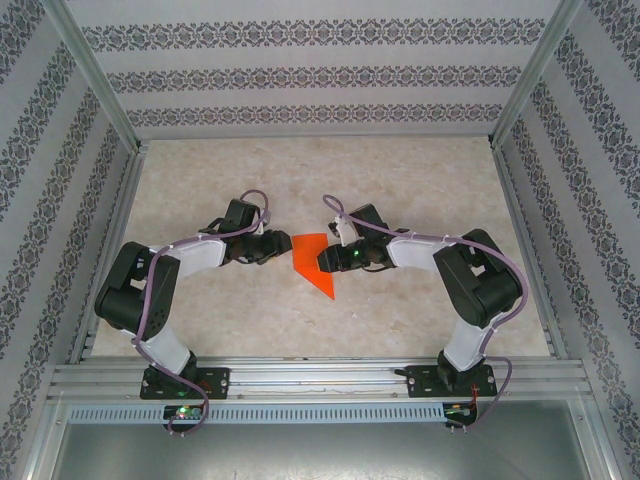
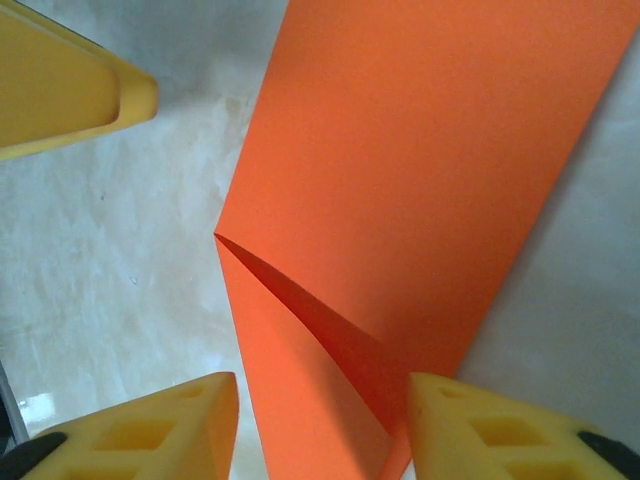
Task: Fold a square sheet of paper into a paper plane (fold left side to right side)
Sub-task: Fourth fold the wing at the center of the table.
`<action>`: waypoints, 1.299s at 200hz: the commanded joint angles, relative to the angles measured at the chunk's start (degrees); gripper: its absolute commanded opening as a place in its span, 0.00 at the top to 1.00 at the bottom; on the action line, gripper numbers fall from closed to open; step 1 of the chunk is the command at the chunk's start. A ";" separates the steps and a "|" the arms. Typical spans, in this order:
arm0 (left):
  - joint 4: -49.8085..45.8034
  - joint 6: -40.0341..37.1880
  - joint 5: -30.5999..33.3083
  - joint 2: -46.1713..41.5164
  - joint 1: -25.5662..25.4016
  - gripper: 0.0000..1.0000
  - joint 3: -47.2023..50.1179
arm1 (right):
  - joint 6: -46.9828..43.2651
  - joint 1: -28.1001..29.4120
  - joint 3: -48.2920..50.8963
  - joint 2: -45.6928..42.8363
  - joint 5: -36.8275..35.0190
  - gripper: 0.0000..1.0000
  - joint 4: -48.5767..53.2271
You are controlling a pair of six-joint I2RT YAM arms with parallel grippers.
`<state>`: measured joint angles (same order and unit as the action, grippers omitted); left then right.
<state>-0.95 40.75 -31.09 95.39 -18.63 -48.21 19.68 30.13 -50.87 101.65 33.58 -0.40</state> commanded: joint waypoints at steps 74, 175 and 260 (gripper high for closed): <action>2.65 0.95 -1.84 0.92 0.67 0.50 0.33 | 0.23 -0.38 0.33 -0.13 1.49 0.89 -1.32; 7.72 2.19 -10.85 7.84 0.51 0.50 -3.11 | 1.01 -1.56 2.78 -4.70 1.36 1.00 -3.89; 9.80 3.23 -13.51 11.56 -1.01 0.62 -6.17 | 1.50 -2.19 3.85 -5.19 1.46 1.00 -4.70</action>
<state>6.59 43.68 -43.07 106.17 -18.85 -52.51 20.84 28.58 -48.21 97.97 34.20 -3.73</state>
